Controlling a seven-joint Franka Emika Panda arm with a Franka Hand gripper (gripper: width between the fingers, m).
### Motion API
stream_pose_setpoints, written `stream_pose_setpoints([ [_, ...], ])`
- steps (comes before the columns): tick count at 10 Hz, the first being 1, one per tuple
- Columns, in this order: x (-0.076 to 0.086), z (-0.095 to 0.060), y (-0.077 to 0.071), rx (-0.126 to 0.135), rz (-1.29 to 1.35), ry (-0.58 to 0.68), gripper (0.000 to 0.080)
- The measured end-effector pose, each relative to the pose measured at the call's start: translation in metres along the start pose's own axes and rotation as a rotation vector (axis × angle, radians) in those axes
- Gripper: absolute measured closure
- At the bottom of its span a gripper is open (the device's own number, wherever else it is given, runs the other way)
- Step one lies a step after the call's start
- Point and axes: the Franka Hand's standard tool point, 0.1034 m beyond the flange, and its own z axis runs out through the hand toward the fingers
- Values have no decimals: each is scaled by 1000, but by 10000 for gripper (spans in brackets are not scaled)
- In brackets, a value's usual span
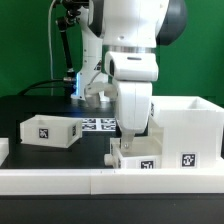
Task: Assemble drawer
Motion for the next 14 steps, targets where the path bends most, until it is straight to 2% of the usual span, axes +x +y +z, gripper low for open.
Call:
stream_pose_setpoints([
  [3, -12, -21, 6, 11, 17, -11, 151],
  [5, -23, -26, 11, 28, 5, -17, 151],
  [8, -37, -26, 12, 39, -26, -16, 151],
  [10, -38, -25, 12, 41, -41, -6, 151],
  [11, -47, -22, 10, 47, -40, 23, 151],
  [12, -51, -13, 14, 62, -41, 68, 151],
  [13, -53, -7, 23, 66, -42, 100, 151],
  [14, -53, -6, 32, 56, -41, 114, 151],
])
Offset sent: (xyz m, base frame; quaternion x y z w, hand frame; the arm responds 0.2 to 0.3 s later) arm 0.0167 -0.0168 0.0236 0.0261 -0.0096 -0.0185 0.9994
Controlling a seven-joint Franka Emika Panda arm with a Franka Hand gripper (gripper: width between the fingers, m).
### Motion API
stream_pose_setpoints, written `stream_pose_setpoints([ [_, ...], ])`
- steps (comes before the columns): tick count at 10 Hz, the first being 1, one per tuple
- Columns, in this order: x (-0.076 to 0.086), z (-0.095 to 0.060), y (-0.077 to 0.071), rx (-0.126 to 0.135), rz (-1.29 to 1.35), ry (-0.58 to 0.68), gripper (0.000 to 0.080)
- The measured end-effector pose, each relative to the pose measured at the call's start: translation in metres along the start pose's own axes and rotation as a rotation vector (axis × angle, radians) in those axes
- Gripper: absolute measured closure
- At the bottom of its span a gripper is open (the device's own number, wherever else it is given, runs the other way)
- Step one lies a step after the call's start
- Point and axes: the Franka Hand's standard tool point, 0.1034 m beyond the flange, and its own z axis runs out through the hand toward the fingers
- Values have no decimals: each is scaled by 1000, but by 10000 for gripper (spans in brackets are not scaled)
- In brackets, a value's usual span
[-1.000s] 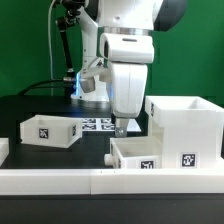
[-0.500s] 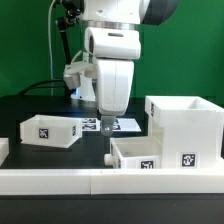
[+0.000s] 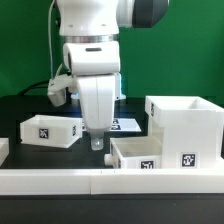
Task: Assemble drawer
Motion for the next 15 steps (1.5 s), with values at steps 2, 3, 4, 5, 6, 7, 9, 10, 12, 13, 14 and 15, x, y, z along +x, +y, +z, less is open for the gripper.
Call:
stream_pose_setpoints([
  [2, -4, 8, 5, 2, 4, 63, 151],
  [3, -8, 14, 3, 10, 17, 100, 151],
  [4, -10, 20, -1, 14, 20, 127, 151],
  [5, -14, 23, -4, 13, 30, 164, 151],
  [6, -14, 26, -6, 14, 44, 172, 151],
  [7, -5, 27, -5, 17, 49, 172, 151],
  [9, 10, 30, -3, 25, 50, 177, 151],
  [10, 21, 33, -1, 36, 58, 181, 151],
  [12, 22, 33, -1, 36, 62, 182, 151],
  [13, 22, 34, -1, 36, 62, 182, 151],
  [14, 23, 34, 0, 36, 66, 182, 151],
  [15, 29, 34, 0, 35, 66, 185, 151],
])
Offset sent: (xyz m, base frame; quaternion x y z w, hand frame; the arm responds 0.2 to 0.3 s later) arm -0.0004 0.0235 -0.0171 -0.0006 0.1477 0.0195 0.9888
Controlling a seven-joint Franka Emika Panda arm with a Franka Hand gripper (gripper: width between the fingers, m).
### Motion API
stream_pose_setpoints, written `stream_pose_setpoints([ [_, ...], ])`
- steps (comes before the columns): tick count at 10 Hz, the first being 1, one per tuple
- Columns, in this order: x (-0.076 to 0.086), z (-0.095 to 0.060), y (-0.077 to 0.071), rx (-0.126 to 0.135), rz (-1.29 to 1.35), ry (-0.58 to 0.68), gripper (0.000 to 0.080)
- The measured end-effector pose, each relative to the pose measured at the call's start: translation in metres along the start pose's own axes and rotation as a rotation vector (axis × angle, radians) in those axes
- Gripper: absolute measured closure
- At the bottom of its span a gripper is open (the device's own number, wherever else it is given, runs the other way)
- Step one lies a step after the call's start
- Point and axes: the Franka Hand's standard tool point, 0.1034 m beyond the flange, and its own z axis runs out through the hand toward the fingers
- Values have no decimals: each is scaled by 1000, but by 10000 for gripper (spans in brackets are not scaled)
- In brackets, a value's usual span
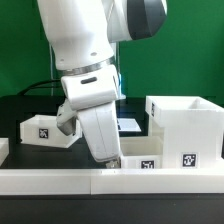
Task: Assemble drawer
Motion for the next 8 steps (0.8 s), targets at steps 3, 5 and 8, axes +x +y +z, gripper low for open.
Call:
stream_pose_setpoints([
  [3, 19, 5, 0, 6, -22, 3, 151],
  [5, 19, 10, -2, -10, -12, 1, 151],
  [8, 18, 14, -6, 0, -13, 0, 151],
])
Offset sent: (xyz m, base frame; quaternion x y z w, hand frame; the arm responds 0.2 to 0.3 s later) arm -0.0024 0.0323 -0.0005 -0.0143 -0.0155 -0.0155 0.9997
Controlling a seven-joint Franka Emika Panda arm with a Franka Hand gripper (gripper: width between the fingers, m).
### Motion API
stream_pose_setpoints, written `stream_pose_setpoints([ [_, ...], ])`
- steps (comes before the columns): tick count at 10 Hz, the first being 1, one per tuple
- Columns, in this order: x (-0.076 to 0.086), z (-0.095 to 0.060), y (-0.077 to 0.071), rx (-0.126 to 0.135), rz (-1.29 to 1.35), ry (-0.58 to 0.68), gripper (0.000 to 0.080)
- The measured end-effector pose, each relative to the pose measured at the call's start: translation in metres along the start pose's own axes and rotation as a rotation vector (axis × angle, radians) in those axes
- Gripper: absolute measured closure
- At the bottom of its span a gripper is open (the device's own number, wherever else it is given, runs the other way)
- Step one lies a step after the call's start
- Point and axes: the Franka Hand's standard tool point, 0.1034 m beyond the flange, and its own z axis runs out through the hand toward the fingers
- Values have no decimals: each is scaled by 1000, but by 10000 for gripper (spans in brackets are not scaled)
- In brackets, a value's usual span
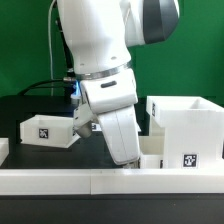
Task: Assemble drawer
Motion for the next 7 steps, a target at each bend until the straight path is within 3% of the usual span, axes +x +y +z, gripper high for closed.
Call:
stream_pose_setpoints([
  [5, 30, 3, 3, -2, 24, 9, 151],
  [7, 30, -2, 5, -9, 55, -9, 151],
])
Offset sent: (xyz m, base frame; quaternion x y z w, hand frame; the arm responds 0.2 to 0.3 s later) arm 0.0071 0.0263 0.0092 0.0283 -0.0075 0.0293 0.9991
